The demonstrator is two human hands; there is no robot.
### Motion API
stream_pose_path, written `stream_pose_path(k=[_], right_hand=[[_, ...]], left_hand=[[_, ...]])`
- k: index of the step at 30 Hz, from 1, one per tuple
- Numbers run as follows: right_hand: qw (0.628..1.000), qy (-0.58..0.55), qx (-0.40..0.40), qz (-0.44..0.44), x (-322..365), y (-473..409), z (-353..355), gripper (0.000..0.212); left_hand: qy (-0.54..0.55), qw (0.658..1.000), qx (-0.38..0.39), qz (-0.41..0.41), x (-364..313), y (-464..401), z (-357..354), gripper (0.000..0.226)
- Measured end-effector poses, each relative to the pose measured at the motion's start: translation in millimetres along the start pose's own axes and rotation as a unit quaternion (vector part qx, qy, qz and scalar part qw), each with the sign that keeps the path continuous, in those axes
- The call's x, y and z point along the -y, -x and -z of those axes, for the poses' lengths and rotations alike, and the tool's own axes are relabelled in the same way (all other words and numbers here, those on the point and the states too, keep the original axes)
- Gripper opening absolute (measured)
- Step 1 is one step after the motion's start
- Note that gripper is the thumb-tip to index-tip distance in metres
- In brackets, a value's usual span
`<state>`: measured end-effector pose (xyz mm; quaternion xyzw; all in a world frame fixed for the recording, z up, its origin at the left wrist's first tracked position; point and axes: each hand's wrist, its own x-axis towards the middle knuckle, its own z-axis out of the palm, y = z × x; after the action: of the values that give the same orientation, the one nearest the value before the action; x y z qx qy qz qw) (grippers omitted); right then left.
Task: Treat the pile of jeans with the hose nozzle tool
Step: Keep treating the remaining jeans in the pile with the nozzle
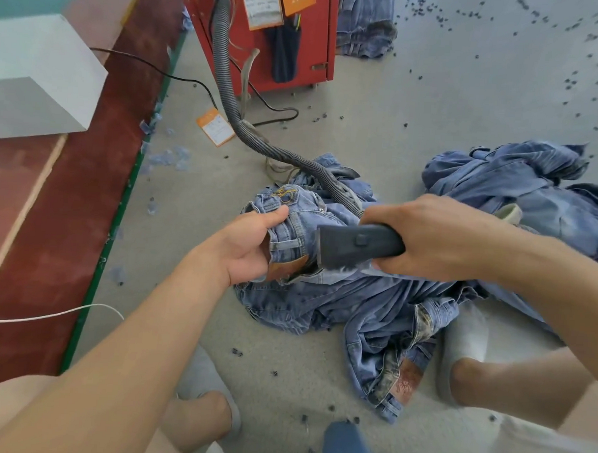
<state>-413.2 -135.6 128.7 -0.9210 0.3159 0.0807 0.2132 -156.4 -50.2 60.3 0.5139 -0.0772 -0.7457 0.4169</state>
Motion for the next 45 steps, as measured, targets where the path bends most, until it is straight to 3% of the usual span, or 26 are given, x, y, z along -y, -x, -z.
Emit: stream_pose_path(k=[4, 8, 11, 14, 17, 24, 28, 35, 40, 45], right_hand=[[0.999, 0.020, 0.002, -0.048, -10.6, -5.1, -3.1, 0.017], [0.994, -0.001, -0.044, -0.098, -21.6, -14.3, 8.3, 0.014], [0.996, -0.018, -0.063, -0.066, -12.0, -11.4, 10.3, 0.015], [0.999, -0.001, -0.027, -0.026, 2.0, -4.7, 3.5, 0.018], [0.998, 0.034, 0.008, -0.049, 2.1, -8.3, -2.3, 0.019], [0.998, 0.040, -0.036, -0.011, 7.1, -17.6, -7.9, 0.019], [0.998, -0.028, -0.058, 0.015, 9.1, -14.1, 1.2, 0.023], [0.999, 0.031, -0.004, -0.013, 6.0, -17.1, 5.5, 0.020], [0.994, -0.083, -0.059, 0.030, 17.2, -27.5, 6.5, 0.025], [0.999, -0.019, -0.024, -0.020, -4.1, -22.8, 20.3, 0.021]], left_hand=[[-0.005, 1.000, -0.001, -0.010, -2.6, -0.1, -3.6, 0.037], [0.004, 1.000, 0.004, -0.013, -2.3, 2.6, -5.9, 0.038], [0.021, 1.000, 0.008, -0.014, -2.6, 3.3, -9.0, 0.039], [0.031, 0.999, 0.015, -0.017, -2.4, 2.1, -11.0, 0.042], [0.039, 0.998, 0.037, -0.017, -0.8, 1.1, -12.5, 0.043], [0.049, 0.998, 0.037, -0.023, -4.5, 2.5, -2.6, 0.049], [0.025, 0.999, 0.046, -0.016, 0.6, 2.1, -4.5, 0.052], [0.028, 0.997, 0.065, -0.043, -0.5, -2.4, -9.0, 0.059], [-0.010, 0.998, 0.042, -0.045, 4.0, -7.7, -8.1, 0.055], [0.019, 0.996, 0.068, -0.055, 2.3, -7.8, -3.1, 0.063]])
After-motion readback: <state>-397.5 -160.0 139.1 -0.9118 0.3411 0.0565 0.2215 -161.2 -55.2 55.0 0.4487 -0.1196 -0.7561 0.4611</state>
